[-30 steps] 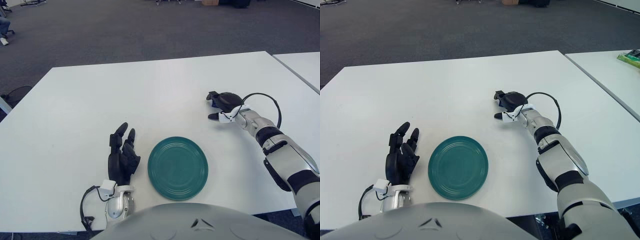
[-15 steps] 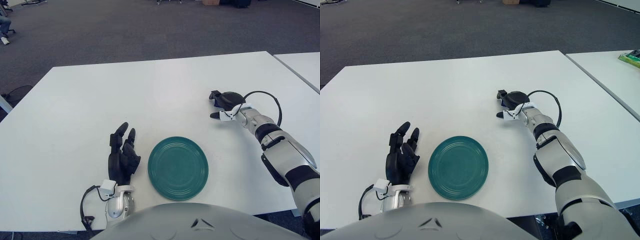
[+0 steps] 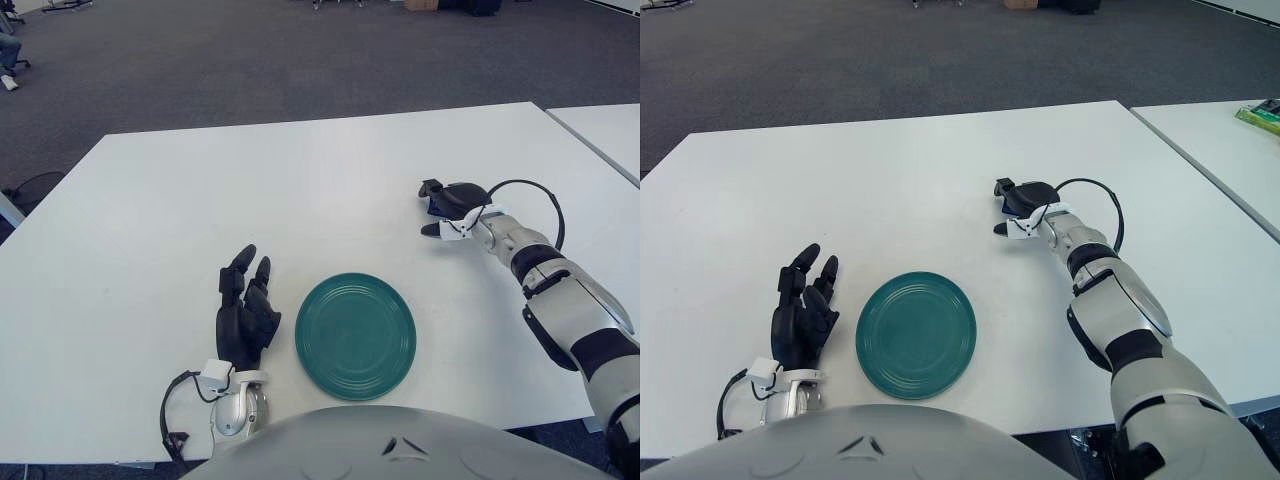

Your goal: Put the gum into the plate.

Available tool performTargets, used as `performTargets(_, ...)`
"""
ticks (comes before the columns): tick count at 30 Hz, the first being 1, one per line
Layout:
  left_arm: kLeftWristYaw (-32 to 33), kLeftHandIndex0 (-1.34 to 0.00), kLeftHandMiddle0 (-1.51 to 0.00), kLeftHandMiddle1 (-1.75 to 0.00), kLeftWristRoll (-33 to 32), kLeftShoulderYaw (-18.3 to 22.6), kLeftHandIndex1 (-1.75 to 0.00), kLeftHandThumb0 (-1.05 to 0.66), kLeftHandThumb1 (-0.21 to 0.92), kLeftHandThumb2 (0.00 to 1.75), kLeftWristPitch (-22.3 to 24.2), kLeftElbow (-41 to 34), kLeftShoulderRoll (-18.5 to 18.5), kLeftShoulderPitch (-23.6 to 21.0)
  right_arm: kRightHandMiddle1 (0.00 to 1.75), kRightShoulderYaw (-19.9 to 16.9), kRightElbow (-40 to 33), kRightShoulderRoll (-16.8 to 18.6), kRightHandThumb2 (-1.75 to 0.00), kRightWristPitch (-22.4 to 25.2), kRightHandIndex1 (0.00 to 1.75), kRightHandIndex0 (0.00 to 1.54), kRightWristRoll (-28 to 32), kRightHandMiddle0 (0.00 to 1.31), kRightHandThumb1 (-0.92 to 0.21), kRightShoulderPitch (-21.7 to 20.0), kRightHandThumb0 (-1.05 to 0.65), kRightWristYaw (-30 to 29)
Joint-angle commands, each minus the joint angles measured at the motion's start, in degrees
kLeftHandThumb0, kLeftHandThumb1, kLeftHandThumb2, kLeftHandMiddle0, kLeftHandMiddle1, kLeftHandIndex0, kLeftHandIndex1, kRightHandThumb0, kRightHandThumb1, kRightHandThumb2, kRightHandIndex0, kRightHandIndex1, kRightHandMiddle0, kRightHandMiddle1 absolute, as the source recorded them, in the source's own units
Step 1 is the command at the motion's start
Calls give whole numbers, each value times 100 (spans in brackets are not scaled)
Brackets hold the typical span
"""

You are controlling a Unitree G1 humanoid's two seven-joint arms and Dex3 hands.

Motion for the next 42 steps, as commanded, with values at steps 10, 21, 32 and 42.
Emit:
performTargets(10,-11,-11,-51,-3,-76,57,-92,-86,92,87,175,406,-197,-330,94,-110,-83,-67,-54,-105,5,53,218,0,-92,-329,-72,-155)
performTargets(21,6,-11,-52,-4,-36,83,-93,-86,92,87,202,470,-170,-432,97,-209,-84,-80,-52,-146,5,54,291,1,-92,-451,-71,-272)
performTargets(32,9,-10,-52,-3,-45,101,-92,-85,92,86,177,501,-166,-502,98,-292,74,-81,-52,84,6,56,340,2,-92,-642,-72,-186)
performTargets(42,-6,-9,-52,-3,-55,92,-93,-85,92,86,177,476,-160,-499,97,-233,132,-78,-53,238,4,53,327,1,-92,-699,-73,-77)
